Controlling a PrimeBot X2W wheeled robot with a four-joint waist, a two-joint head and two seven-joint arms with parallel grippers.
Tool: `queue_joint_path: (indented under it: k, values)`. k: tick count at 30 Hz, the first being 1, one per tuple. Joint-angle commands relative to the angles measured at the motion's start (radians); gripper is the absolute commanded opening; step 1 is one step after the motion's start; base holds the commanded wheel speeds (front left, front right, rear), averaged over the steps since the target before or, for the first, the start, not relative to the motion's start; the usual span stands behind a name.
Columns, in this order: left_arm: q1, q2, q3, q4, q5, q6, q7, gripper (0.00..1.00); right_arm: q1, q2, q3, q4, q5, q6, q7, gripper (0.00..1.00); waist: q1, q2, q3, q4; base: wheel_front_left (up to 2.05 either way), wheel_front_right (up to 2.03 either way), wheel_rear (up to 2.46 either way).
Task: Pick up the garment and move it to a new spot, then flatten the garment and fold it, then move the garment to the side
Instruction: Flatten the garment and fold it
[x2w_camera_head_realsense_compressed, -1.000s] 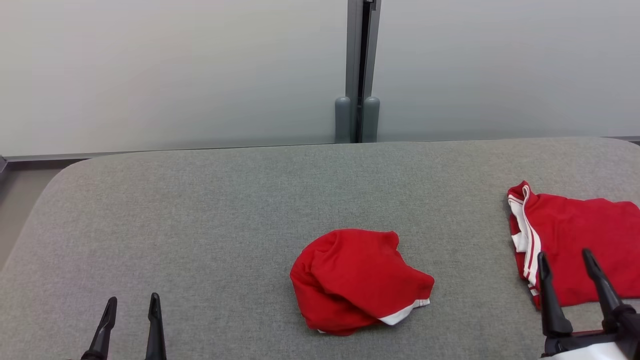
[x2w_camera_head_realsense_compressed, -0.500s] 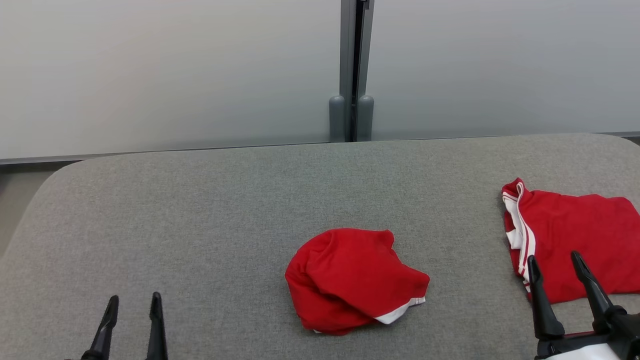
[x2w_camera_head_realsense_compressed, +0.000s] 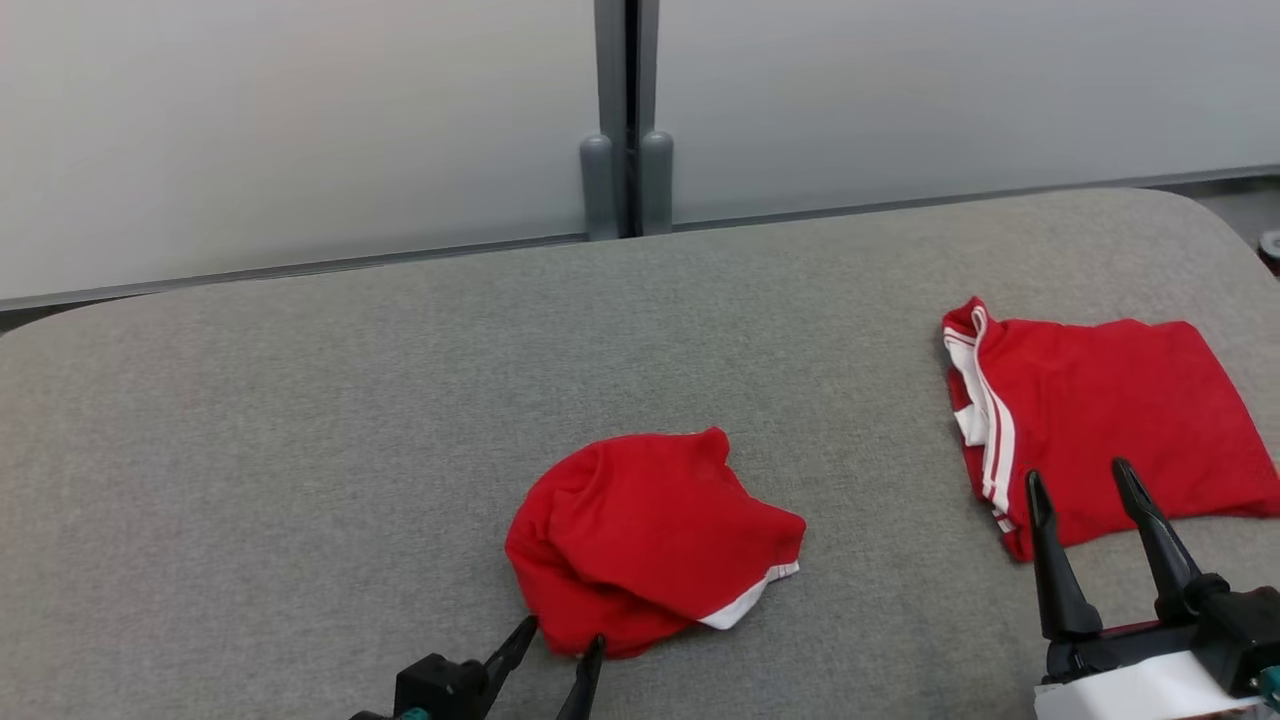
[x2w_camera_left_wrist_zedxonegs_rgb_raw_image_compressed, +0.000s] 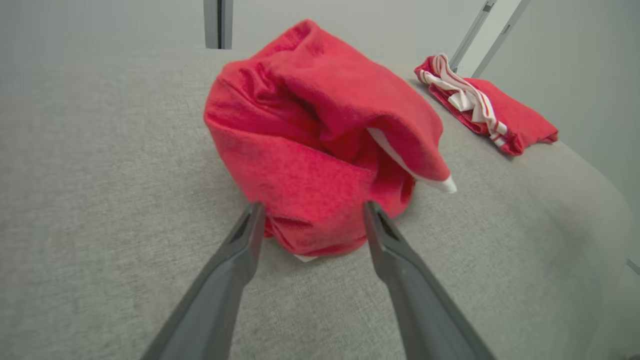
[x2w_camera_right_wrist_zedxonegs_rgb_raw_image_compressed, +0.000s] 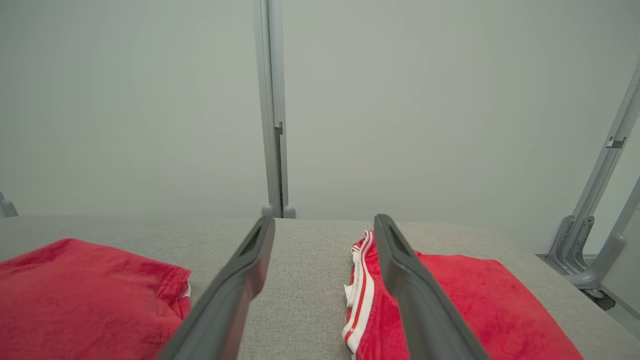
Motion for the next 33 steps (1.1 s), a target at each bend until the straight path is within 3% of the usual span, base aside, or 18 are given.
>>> queue_joint_path:
  k: [1, 6, 7, 8, 14, 19, 20, 24, 33]
  values:
    - [-0.034, 0.006, -0.002, 0.032, -0.010, -0.001, 0.011, 1.00, -0.011, -0.005, -0.002, 0.001, 0.007, 0.000, -0.005, 1.00, 0.0000, 0.0000, 0.034, -0.044, 0.00, 0.00, 0.00]
    - [-0.078, 0.007, 0.011, 0.106, -0.027, 0.006, 0.003, 1.00, -0.020, -0.005, -0.006, -0.002, 0.009, 0.000, -0.005, 1.00, 0.0000, 0.0000, 0.063, -0.089, 0.00, 0.00, 0.00]
    - [-0.085, 0.007, 0.007, 0.115, -0.036, 0.004, 0.002, 0.30, -0.021, -0.005, -0.006, -0.001, 0.009, 0.000, -0.005, 1.00, 0.0000, 0.0000, 0.064, -0.095, 0.00, 0.00, 0.00]
    - [-0.089, 0.006, -0.004, 0.121, -0.045, 0.002, 0.013, 0.00, -0.021, -0.005, -0.008, 0.001, 0.009, 0.000, -0.005, 1.00, 0.0000, 0.0000, 0.065, -0.099, 0.00, 0.00, 0.00]
    - [-0.083, 0.024, -0.064, 0.025, -0.165, -0.001, 0.128, 0.00, -0.015, -0.005, -0.021, 0.001, 0.016, 0.000, -0.005, 1.00, 0.0000, 0.0000, 0.060, -0.100, 0.00, 0.00, 0.00]
    - [-0.056, 0.057, -0.077, -0.217, -0.266, -0.001, 0.249, 0.00, -0.008, -0.005, -0.020, 0.009, 0.030, 0.000, -0.005, 1.00, 0.0000, 0.0000, 0.050, -0.073, 0.00, 0.00, 0.00]
    - [-0.046, 0.057, -0.071, -0.323, -0.320, -0.001, 0.291, 0.00, -0.009, -0.005, -0.014, 0.012, 0.033, 0.000, -0.005, 1.00, 0.0000, 0.0000, 0.046, -0.064, 0.00, 0.00, 0.00]
    - [-0.027, 0.046, -0.076, -0.504, -0.422, 0.008, 0.367, 0.00, -0.015, -0.005, -0.006, 0.018, 0.042, 0.000, -0.005, 1.00, 0.0000, 0.0000, 0.039, -0.052, 0.00, 0.00, 0.00]
    - [0.021, 0.016, -0.081, -0.763, -0.670, 0.103, 0.464, 0.00, -0.018, -0.005, -0.001, 0.022, 0.053, 0.000, -0.005, 1.00, 0.0000, 0.0000, 0.035, -0.057, 0.00, 0.00, 0.00]
